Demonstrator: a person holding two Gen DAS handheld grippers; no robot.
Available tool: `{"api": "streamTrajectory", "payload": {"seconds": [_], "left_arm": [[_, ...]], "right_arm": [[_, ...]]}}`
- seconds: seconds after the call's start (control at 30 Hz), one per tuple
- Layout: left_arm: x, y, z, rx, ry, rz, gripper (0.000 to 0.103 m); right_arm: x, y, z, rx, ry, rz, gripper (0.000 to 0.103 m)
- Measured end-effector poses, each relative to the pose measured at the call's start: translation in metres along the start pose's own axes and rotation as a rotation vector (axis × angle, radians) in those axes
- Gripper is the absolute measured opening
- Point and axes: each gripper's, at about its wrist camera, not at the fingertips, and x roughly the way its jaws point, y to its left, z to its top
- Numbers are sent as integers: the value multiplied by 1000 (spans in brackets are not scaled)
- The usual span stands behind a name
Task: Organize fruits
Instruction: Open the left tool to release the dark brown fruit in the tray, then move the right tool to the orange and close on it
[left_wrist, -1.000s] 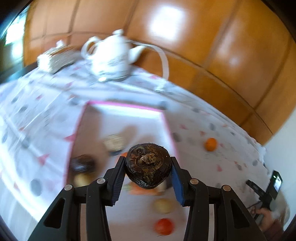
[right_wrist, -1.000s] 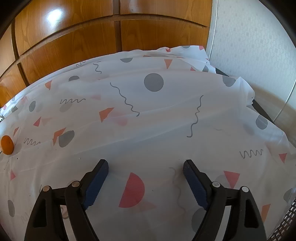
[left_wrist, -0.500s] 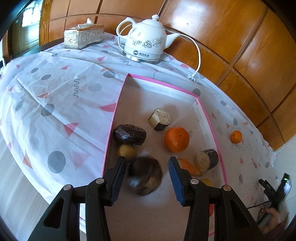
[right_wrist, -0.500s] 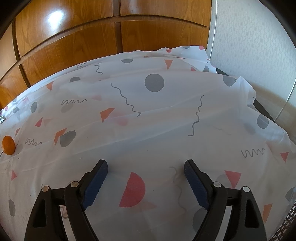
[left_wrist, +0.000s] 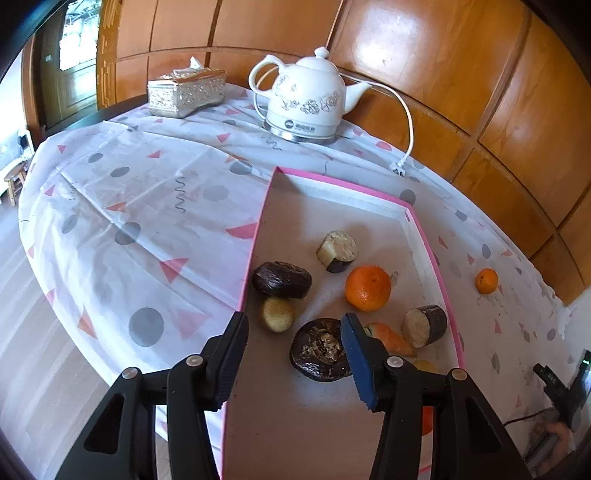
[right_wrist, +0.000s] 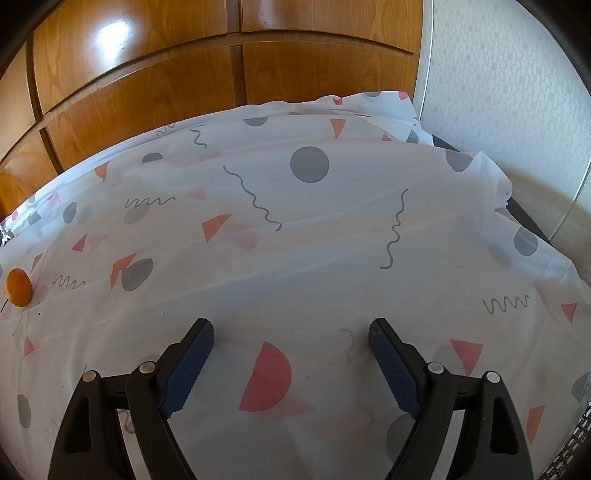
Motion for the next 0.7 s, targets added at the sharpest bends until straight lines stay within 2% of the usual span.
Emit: {"api": "streamTrajectory", "payload": {"seconds": [0.2,0.33,0.43,0.57,0.7], "left_arm": [[-3,4,1,-13,-10,16,53],[-6,6,1,-17,-21,27,53],[-7,7,1,-18,-29,34,55],[-8,8,2,-18,-36,42,56],[-8,8,2,-18,-35,43,57]], "right_arm": [[-3,2,-1,-15,15,-9,87],[-8,4,-2,-13,62,-2,87],[-13,11,-1,-16,88,51,87],[-29,32,5,-55,57,108,86],[-45,67,11,-132,36,210,86]]}}
